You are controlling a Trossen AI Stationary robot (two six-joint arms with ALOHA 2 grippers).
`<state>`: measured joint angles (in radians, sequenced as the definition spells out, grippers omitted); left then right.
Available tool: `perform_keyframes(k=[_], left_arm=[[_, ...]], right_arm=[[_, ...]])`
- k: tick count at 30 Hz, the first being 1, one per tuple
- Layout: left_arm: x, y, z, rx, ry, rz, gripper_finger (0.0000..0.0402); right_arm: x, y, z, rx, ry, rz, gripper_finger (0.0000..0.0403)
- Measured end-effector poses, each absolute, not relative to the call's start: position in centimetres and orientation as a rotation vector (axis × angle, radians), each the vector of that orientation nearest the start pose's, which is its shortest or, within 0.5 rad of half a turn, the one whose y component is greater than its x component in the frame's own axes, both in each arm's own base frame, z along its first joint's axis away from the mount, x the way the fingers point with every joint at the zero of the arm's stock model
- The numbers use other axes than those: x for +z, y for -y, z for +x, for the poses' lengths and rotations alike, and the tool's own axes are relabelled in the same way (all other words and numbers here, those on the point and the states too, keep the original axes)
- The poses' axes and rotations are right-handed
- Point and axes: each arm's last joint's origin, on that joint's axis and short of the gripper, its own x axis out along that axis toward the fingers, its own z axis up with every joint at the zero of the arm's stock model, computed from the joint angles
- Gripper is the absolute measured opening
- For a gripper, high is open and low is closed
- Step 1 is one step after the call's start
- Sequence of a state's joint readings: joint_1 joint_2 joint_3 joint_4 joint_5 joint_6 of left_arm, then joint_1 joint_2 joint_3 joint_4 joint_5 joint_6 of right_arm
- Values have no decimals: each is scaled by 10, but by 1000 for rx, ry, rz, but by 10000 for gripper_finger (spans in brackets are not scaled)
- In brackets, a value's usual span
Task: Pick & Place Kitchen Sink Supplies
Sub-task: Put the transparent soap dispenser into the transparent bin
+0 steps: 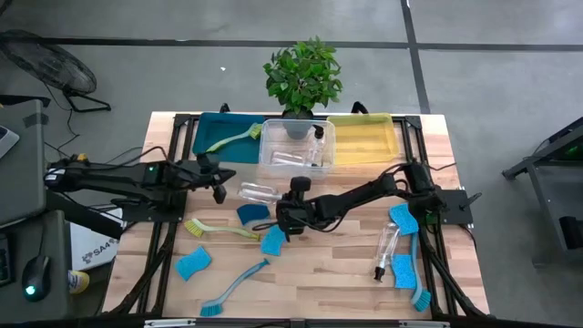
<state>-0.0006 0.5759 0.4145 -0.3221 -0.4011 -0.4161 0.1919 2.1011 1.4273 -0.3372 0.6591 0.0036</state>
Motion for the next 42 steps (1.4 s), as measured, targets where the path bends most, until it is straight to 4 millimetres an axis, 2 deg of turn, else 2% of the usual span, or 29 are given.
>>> perform_keyframes(k=[2, 5, 13, 19, 22, 27, 32, 37, 42], left_arm=[[227, -11, 129, 462, -367, -284, 1], [232, -11, 122, 437, -329, -278, 1], [242, -11, 106, 419, -229, -254, 1], [242, -11, 105, 414, -221, -250, 1], [233, -10, 107, 406, -222, -252, 1], [219, -10, 111, 387, -223, -261, 1], [215, -10, 112, 387, -220, -265, 1], [216, -10, 112, 388, -219, -268, 1], [215, -10, 112, 389, -219, -272, 1]], right_arm=[[153, -68, 424, -402, -929, -411, 127], [170, -74, 418, -384, -905, -376, 127], [236, -83, 396, -364, -778, -350, 127], [289, -77, 374, -404, -667, -430, 127], [312, -68, 362, -430, -640, -490, 127], [331, -47, 348, -451, -672, -610, 127], [337, -28, 342, -464, -791, -727, 127], [348, -18, 343, -504, -930, -856, 127], [358, -13, 347, -475, -1051, -1006, 127]])
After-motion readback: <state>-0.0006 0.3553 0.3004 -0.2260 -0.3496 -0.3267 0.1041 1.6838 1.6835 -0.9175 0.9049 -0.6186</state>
